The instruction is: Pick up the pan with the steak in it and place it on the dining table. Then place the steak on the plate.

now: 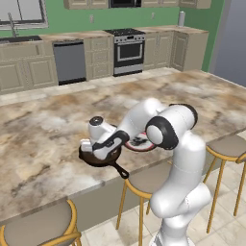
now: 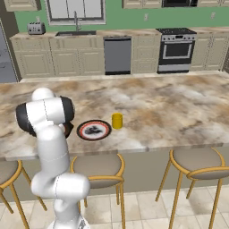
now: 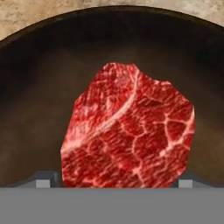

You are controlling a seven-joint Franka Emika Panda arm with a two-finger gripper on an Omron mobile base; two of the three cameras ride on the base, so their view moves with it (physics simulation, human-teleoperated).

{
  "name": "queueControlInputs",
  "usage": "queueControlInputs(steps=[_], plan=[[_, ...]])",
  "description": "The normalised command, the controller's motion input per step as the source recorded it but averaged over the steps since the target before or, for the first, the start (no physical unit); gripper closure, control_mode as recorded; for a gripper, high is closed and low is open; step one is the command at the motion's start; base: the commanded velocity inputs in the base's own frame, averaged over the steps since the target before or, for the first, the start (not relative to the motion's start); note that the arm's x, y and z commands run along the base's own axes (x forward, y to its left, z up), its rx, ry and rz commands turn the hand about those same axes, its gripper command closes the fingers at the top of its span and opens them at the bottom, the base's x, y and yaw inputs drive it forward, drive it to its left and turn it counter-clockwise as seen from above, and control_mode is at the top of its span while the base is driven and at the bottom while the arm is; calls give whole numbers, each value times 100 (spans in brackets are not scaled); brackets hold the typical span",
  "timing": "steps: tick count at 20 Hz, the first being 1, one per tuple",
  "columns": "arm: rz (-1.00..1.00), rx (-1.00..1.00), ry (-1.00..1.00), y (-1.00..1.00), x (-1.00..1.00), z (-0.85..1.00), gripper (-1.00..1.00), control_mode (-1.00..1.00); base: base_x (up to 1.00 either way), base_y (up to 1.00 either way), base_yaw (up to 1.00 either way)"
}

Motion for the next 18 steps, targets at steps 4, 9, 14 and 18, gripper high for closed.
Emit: queueControlInputs(steps=[4,9,14,18], plan=[[0,0,0,0,0,0,100,-100,0,0,0],[-4,3,-6,-3,0,22,100,-100,0,0,0],[-11,4,-9,-8,-5,55,100,-100,0,0,0],[-13,3,-5,-30,-24,54,100,-100,0,0,0]])
